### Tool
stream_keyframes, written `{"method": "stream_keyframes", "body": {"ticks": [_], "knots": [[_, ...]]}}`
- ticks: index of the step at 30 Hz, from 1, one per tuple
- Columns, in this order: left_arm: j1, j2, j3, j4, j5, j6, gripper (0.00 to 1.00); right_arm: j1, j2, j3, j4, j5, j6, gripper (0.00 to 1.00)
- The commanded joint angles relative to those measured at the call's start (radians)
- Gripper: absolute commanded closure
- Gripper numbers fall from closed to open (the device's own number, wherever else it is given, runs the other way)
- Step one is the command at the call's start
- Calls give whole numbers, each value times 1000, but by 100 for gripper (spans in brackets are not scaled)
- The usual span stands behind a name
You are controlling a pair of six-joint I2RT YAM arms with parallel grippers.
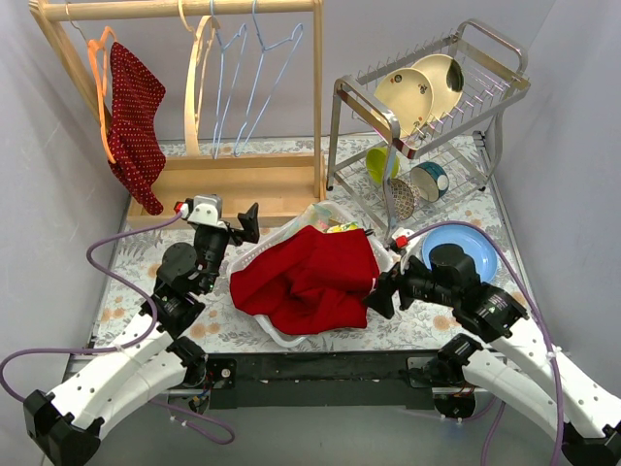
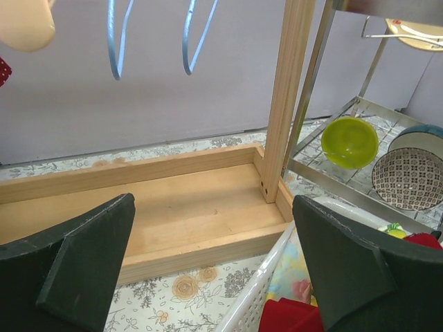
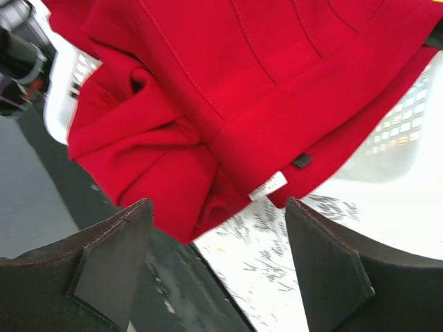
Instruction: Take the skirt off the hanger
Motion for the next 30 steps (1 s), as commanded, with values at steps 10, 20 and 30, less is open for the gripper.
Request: {"method": "stream_keyframes", "body": {"ticks": [10, 20, 30], "knots": [[-5, 9, 12, -8, -46, 20, 2, 20, 15, -190, 217, -87, 246, 20], [-3, 9, 18, -14, -64, 30, 2, 30, 26, -234, 331, -139, 330, 35], [-3, 5, 16, -17, -76, 31, 2, 33, -2, -236, 380, -139, 398, 91]]}}
